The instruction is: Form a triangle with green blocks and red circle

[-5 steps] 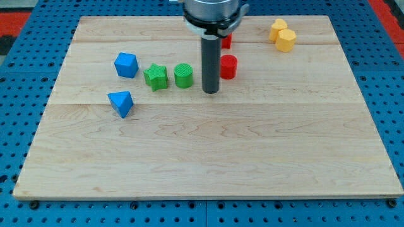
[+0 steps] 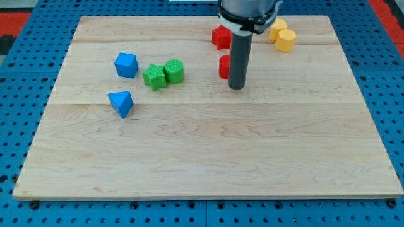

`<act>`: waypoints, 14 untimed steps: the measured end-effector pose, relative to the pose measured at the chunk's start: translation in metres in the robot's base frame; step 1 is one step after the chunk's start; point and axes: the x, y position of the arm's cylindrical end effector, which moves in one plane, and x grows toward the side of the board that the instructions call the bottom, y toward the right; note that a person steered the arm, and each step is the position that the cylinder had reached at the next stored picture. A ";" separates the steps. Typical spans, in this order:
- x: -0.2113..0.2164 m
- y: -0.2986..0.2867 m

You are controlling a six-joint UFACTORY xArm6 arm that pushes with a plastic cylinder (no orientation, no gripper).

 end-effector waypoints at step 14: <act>-0.009 -0.101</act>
